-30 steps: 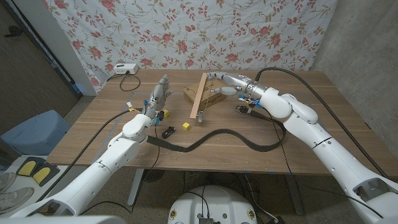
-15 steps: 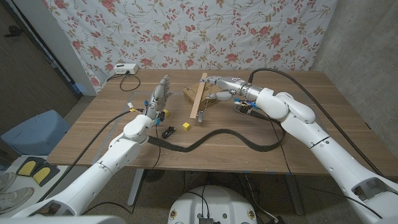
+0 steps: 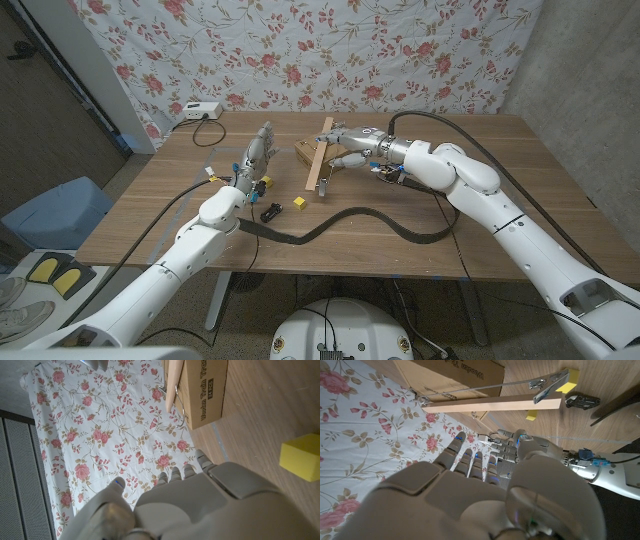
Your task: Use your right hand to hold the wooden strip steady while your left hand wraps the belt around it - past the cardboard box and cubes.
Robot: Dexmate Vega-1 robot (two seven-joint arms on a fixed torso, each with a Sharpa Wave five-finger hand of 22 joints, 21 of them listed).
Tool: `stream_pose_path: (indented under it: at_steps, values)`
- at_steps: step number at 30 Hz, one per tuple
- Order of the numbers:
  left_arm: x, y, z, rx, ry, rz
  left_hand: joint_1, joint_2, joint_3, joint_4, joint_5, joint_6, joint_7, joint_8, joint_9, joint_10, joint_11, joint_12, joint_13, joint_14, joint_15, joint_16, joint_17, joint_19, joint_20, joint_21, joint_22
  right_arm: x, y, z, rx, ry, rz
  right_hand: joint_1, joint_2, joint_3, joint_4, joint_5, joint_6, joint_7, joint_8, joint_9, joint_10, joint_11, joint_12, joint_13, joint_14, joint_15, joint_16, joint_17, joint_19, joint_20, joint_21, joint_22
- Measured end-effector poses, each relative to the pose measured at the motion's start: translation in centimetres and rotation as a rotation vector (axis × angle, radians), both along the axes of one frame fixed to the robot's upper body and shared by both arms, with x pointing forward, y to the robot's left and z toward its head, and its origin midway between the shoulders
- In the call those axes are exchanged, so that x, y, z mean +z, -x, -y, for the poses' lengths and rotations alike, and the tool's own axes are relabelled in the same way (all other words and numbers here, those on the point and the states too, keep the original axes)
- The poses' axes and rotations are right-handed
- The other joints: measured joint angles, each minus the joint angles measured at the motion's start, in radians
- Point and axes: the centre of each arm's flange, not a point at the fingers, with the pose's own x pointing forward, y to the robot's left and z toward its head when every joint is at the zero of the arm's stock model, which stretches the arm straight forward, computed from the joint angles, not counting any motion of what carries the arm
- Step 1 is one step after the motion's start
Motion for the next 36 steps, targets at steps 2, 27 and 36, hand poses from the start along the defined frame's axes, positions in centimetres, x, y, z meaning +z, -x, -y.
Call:
stream_pose_path:
  at_steps: [2,27,36]
  values:
    - [0.0,0.0,0.0,0.001,0.002,0.0,0.0,0.0,0.0,0.0,0.0,0.0,0.0,0.0,0.0,0.0,0.0,0.0,0.0,0.0,0.0,0.0,0.0,0.0,0.0,0.0,0.0,-0.1,0.0,-0.2,-0.006,0.015,0.012,0.026,-0.001,0.012,0.0,0.0,0.003,-0.005,0.0,0.0,0.002,-0.004,-0.002,0.0,-0.002,-0.009,0.0,0.0,0.004,-0.004,0.0,0.0]
    - [-0.8,0.9,-0.3,0.009,0.025,-0.003,0.0,0.0,-0.004,0.004,0.0,0.0,0.0,0.0,0.0,0.0,0.0,0.0,0.0,0.0,0.0,0.0,0.0,0.0,0.0,-0.008,0.0,-1.8,-0.5,-2.6,-0.057,0.261,0.201,0.221,-0.064,0.054,-0.003,0.016,-0.012,-0.055,-0.004,0.0,-0.013,-0.059,-0.009,0.005,-0.004,-0.014,-0.007,-0.002,0.025,-0.025,-0.01,0.0]
    - [-1.2,1.2,-0.4,0.014,0.034,-0.006,0.0,0.0,-0.004,0.004,0.0,0.0,0.0,0.0,0.0,0.0,0.0,-0.004,0.0,0.0,0.0,0.0,0.0,0.0,0.0,-0.008,0.0,-2.4,-1.2,-3.5,-0.064,0.325,0.219,0.244,-0.069,0.058,0.001,0.02,-0.009,-0.059,-0.004,0.0,-0.013,-0.059,-0.009,0.005,-0.003,-0.014,-0.007,-0.002,0.03,-0.03,-0.01,0.002]
